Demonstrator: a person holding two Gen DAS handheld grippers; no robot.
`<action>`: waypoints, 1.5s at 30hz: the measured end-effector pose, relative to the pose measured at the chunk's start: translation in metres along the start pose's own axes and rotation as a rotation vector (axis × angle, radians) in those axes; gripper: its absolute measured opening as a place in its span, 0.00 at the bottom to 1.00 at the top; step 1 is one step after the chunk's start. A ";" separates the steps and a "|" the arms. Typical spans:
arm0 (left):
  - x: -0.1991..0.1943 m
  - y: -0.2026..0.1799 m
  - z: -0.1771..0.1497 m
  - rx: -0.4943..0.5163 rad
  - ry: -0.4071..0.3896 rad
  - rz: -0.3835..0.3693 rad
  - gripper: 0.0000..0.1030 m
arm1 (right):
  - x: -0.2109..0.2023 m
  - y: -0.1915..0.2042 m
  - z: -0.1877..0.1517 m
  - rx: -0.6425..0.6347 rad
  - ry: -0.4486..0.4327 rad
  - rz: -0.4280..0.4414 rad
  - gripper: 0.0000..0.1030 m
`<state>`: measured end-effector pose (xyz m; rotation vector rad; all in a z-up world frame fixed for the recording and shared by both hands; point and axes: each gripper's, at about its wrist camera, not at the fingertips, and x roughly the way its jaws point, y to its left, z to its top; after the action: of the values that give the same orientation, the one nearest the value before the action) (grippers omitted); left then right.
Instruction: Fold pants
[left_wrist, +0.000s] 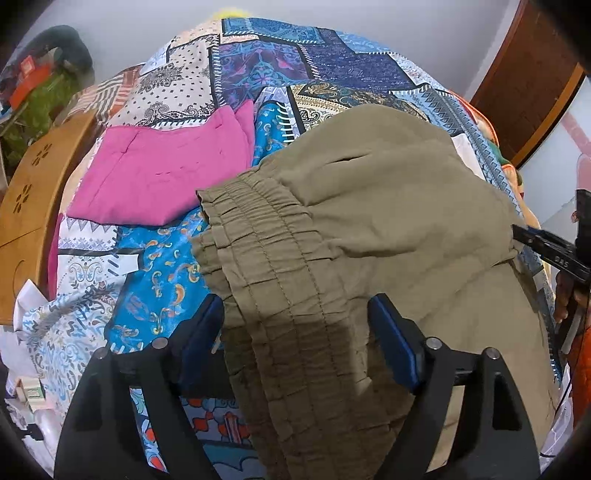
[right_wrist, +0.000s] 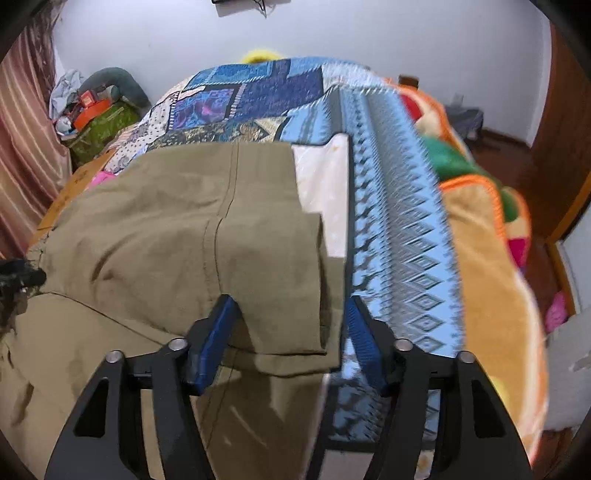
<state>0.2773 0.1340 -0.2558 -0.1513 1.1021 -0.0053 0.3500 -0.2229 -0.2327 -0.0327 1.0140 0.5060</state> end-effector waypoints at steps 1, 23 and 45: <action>0.000 0.000 0.000 -0.001 0.001 -0.001 0.79 | 0.004 0.001 -0.001 0.011 0.013 0.038 0.33; -0.002 0.005 0.001 0.039 -0.059 0.117 0.55 | 0.009 0.010 0.008 -0.101 0.050 -0.107 0.02; -0.053 0.057 0.069 -0.056 -0.184 0.160 0.71 | -0.059 0.022 0.078 -0.093 -0.161 -0.107 0.43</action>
<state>0.3100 0.2025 -0.1851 -0.1108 0.9281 0.1797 0.3780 -0.2063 -0.1383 -0.1263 0.8269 0.4504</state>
